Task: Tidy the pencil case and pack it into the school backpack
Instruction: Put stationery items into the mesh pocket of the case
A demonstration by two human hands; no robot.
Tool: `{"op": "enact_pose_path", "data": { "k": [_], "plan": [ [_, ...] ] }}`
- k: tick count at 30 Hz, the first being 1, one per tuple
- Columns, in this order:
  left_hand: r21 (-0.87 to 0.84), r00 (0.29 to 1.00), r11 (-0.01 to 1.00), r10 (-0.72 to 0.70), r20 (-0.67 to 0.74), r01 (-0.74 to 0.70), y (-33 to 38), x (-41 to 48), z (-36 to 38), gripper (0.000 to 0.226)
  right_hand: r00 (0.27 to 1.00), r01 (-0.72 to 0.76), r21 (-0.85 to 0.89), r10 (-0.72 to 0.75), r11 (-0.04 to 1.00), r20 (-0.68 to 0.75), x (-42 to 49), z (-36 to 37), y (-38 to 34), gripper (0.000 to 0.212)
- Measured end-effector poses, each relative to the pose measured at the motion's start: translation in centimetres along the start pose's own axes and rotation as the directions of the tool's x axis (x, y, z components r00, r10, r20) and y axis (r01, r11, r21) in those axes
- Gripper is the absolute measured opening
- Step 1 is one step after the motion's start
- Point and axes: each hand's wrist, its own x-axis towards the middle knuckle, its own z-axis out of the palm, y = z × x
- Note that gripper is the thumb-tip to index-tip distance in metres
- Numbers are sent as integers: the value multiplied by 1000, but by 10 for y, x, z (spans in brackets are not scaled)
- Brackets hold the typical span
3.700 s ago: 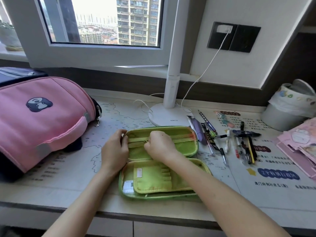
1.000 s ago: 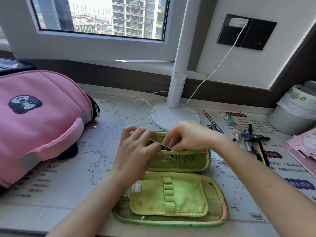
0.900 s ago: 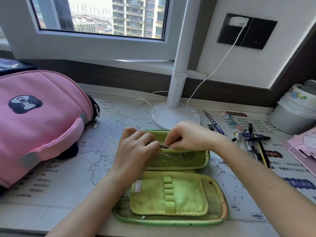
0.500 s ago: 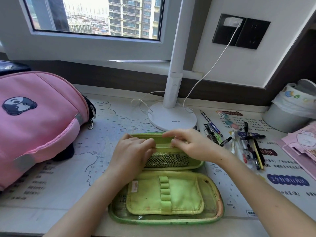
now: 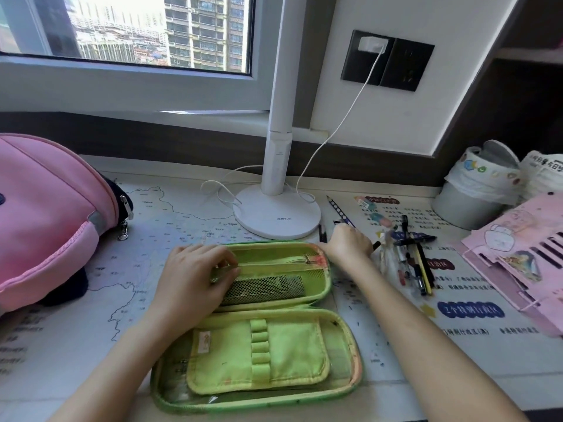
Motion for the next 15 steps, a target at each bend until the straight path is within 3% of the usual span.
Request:
{"op": "enact_pose_path", "data": {
  "k": [5, 10, 13, 15],
  "plan": [
    [-38, 1000, 999, -9, 3, 9, 1, 0, 0, 28, 991, -74, -16, 76, 997, 112, 11, 2, 2, 22],
    [-58, 1000, 998, -11, 4, 11, 1, 0, -2, 28, 990, -73, 84, 62, 994, 126, 3, -9, 14, 34],
    [-66, 1000, 998, 0, 1, 0, 2, 1, -3, 28, 995, -20, 303, -10, 953, 98, -4, -22, 20, 39],
    [-73, 999, 997, 32, -20, -33, 3, 1, -5, 27, 989, 128, 530, -148, 838, -4, -14, -34, 15, 36]
  ]
}}
